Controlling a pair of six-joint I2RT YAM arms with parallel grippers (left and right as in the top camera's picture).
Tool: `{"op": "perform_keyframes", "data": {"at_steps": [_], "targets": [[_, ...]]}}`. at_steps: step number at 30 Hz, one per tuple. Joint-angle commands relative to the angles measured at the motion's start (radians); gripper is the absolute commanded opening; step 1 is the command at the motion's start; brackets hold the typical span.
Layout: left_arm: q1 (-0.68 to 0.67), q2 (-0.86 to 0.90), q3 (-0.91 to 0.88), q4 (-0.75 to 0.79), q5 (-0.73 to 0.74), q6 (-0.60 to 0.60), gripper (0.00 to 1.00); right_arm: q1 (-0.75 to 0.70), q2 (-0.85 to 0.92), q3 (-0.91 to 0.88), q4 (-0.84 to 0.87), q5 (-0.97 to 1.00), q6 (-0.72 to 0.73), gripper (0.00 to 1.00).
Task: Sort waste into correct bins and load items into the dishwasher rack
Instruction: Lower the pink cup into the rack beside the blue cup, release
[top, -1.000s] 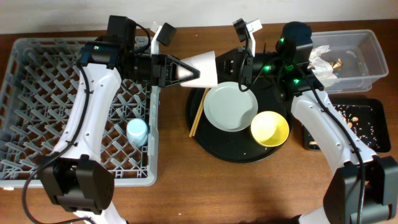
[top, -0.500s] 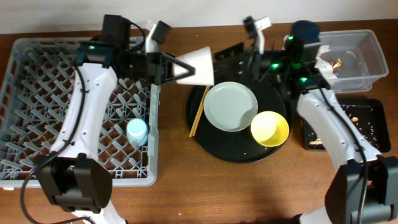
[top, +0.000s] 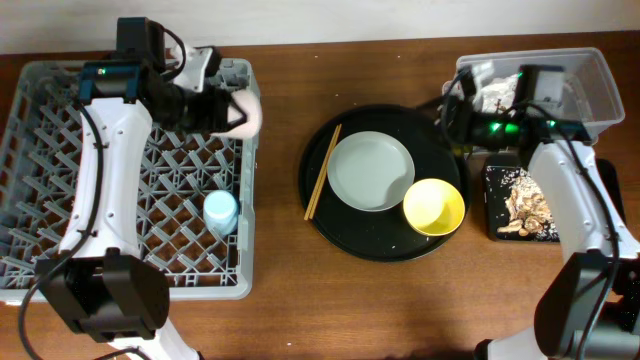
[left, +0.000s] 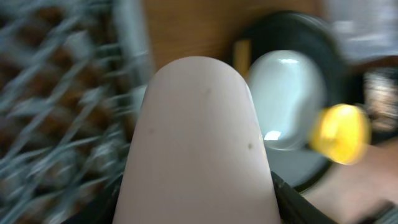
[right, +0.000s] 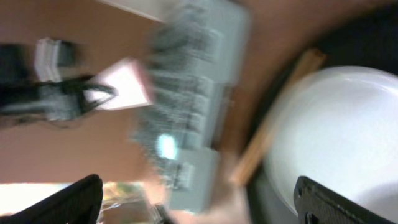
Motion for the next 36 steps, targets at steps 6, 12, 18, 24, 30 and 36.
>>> {"op": "perform_keyframes", "data": {"at_steps": [6,12,18,24,30,36], "targets": [[-0.014,-0.005,0.033,-0.079,-0.449,-0.077,0.26,0.109,0.003,0.002,-0.180,0.595,-0.134,0.98],[-0.090,-0.002,0.007,-0.109,-0.555,-0.117,0.26,0.133,0.003,0.002,-0.204,0.640,-0.134,0.98],[-0.108,0.046,-0.015,-0.042,-0.565,-0.117,0.26,0.133,0.003,0.002,-0.211,0.640,-0.135,0.98],[-0.114,0.121,-0.016,-0.067,-0.530,-0.117,0.26,0.133,0.003,0.002,-0.211,0.640,-0.135,0.98],[-0.131,0.125,-0.016,-0.119,-0.527,-0.117,0.26,0.133,0.003,0.002,-0.218,0.641,-0.135,0.98],[-0.148,0.125,-0.017,-0.153,-0.527,-0.117,0.26,0.133,0.003,0.002,-0.222,0.641,-0.135,0.98]]}}
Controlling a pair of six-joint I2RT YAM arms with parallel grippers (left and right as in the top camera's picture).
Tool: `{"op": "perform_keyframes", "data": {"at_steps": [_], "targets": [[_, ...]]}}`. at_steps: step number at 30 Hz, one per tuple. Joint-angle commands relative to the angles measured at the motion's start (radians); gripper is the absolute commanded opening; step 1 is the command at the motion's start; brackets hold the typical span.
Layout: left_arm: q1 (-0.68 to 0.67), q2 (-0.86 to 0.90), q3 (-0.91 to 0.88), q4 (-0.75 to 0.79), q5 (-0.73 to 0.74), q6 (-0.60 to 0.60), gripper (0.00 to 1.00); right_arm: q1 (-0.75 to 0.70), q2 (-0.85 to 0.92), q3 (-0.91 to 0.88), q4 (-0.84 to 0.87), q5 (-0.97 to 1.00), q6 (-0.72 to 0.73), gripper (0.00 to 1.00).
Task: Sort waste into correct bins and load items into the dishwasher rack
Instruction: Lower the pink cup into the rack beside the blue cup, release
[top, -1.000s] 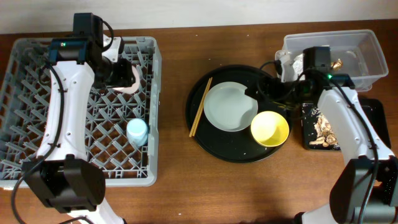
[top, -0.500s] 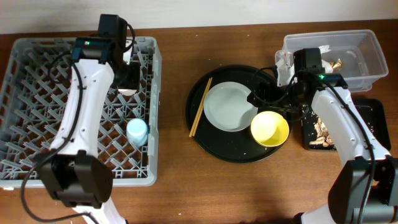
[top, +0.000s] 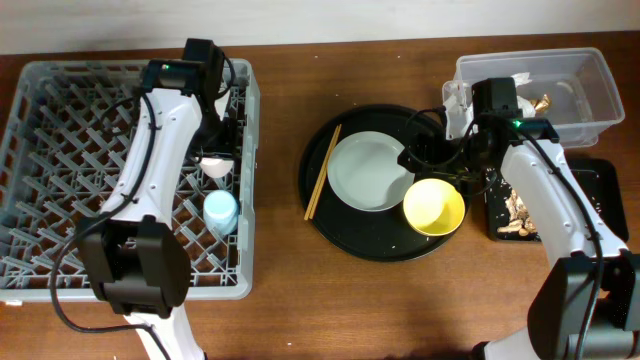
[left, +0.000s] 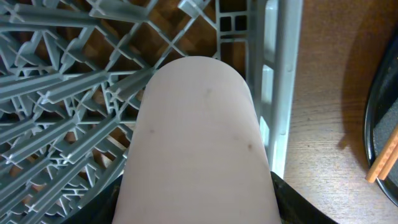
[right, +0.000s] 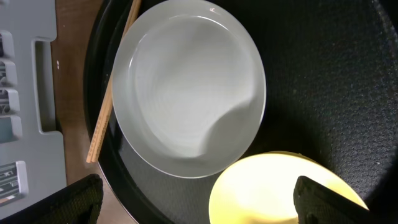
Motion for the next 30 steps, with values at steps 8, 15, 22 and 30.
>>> {"op": "perform_keyframes", "data": {"at_steps": [8,15,22,30], "targets": [[-0.005,-0.002,-0.100,0.003,0.006,-0.010,0.26,0.006,0.003,0.003,-0.008,0.012,-0.012,0.99],[-0.005,-0.002,-0.111,0.017,0.006,-0.010,0.59,0.006,0.003,0.003,-0.008,0.012,-0.012,0.98],[-0.005,-0.002,-0.109,0.015,0.006,-0.010,0.81,0.006,0.003,0.003,-0.009,0.012,-0.012,0.98],[-0.005,-0.002,-0.087,-0.023,0.003,-0.010,0.50,0.006,0.003,0.003,-0.012,0.012,-0.012,0.98]]}}
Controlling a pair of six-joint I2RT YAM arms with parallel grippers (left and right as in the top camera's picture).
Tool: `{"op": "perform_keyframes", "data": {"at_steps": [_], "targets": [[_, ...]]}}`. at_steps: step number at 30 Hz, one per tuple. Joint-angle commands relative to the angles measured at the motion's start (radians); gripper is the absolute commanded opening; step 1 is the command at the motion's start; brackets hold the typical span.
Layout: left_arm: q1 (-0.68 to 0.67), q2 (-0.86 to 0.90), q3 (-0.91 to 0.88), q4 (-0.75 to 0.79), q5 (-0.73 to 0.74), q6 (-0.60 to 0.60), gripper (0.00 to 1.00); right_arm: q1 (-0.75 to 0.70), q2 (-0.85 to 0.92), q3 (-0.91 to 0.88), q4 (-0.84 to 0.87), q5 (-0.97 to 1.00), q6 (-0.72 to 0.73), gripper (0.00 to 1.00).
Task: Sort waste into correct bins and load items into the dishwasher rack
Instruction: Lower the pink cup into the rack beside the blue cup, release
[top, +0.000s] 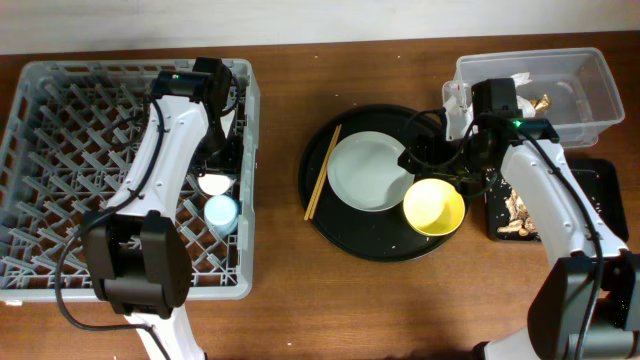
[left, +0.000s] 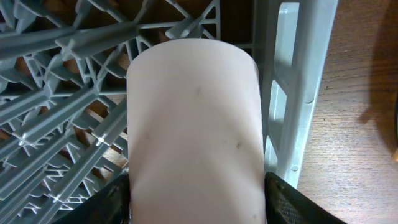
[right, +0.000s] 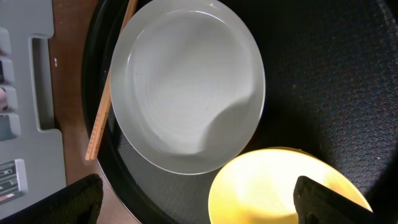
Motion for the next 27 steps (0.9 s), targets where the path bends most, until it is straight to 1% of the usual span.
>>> {"op": "perform_keyframes", "data": {"at_steps": [1,4,9,15,18,21,22,24,27], "targets": [[0.001,-0.002,0.014,-0.005,0.000,-0.001,0.47,0.006,0.003,0.003,-0.001,0.009,-0.012,0.98],[0.001,-0.002,0.031,-0.014,0.000,-0.002,0.47,0.006,0.003,0.003,0.000,0.009,-0.012,0.98],[0.001,-0.002,0.102,-0.079,0.002,-0.002,0.48,0.006,0.003,0.003,-0.002,0.009,-0.012,0.98],[0.001,-0.002,0.105,-0.133,0.013,-0.002,0.48,0.006,0.003,0.003,-0.011,0.009,-0.012,0.98],[0.001,-0.002,0.105,-0.129,0.012,-0.002,0.49,0.006,0.003,0.003,-0.013,0.009,-0.012,0.98],[0.001,-0.002,0.105,-0.101,0.011,-0.006,0.67,0.006,0.003,0.003,-0.015,0.009,-0.012,0.98],[0.001,-0.002,0.106,-0.089,0.011,-0.006,0.71,0.006,0.003,0.003,-0.015,0.009,-0.012,0.98],[0.001,-0.002,0.117,-0.076,0.012,-0.006,0.75,0.006,0.003,0.003,-0.015,0.009,-0.012,0.98],[0.001,-0.002,0.187,-0.089,0.016,-0.006,0.75,0.006,0.003,0.003,-0.011,0.009,-0.012,0.98]]}}
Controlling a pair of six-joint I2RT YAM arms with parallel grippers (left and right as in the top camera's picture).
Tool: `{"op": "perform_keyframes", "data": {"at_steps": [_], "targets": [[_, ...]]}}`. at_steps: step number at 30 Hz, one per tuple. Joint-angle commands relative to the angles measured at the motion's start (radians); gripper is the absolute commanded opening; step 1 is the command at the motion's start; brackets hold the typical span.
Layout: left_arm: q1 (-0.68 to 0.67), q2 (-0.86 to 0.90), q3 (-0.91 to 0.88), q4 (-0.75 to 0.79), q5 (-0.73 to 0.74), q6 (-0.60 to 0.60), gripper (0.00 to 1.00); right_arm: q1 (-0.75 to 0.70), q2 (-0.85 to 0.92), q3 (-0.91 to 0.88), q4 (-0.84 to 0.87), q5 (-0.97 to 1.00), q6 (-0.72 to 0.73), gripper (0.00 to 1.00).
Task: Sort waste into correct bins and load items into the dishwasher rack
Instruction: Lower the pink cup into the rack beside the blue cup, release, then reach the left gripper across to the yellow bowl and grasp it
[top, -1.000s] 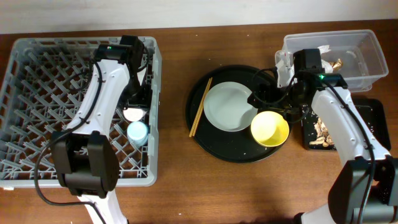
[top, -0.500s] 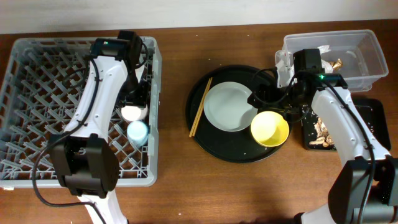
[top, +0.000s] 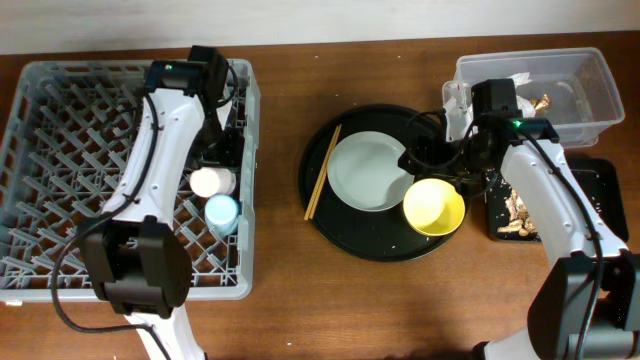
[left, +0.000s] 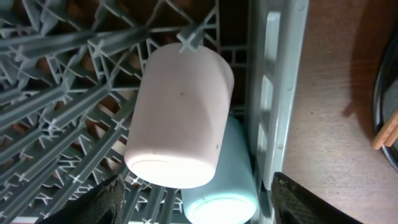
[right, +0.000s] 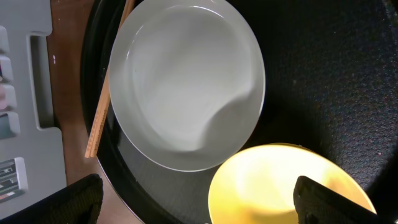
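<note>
A pink cup (left: 177, 115) lies in the grey dishwasher rack (top: 60, 190) near its right wall, against a light blue cup (left: 224, 177). My left gripper (left: 199, 202) hangs open just above both cups, holding nothing. On the black round tray (top: 370, 235) sit a pale grey plate (right: 186, 81), a yellow bowl (right: 292, 183) and a wooden chopstick (right: 109, 87). My right gripper (right: 199, 199) is open over the tray, above the plate and bowl.
A clear plastic bin (top: 570, 85) with scraps stands at the back right. A black tray of food waste (top: 520, 205) lies in front of it. The rack's right wall (left: 270, 93) is close beside my left fingers.
My left gripper has let go of the pink cup and drawn back from it. The cup now rests in the rack beside the blue cup. The right gripper has barely moved.
My left gripper held the pink cup over the rack's back right corner, while the right gripper was near the clear bin. Then the cup was lower among the rack's prongs and the right gripper was over the plate. Now the cup lies released in the rack.
</note>
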Motion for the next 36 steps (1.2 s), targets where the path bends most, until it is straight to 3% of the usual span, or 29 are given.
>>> {"op": "perform_keyframes", "data": {"at_steps": [1,7,13,18,27,36], "targets": [[0.001,-0.002,0.115,-0.017,0.028,-0.002,0.75,0.006,0.003,0.003,0.003,0.009,-0.011,0.98],[-0.018,-0.003,0.299,-0.029,0.222,-0.002,0.73,0.005,0.001,0.015,0.022,0.003,-0.011,0.99],[-0.081,-0.005,0.302,-0.029,0.217,0.032,0.73,0.003,-0.062,0.139,-0.106,0.034,0.005,0.84],[-0.148,-0.005,0.301,-0.033,0.218,0.036,0.73,0.004,-0.168,0.186,-0.330,0.357,0.142,0.82],[-0.248,0.011,0.294,0.014,0.218,0.035,0.73,0.000,-0.177,0.144,-0.388,0.379,0.172,0.80],[-0.487,0.150,0.294,0.142,0.221,0.035,0.67,-0.234,-0.178,0.144,-0.382,0.314,0.185,0.87]]}}
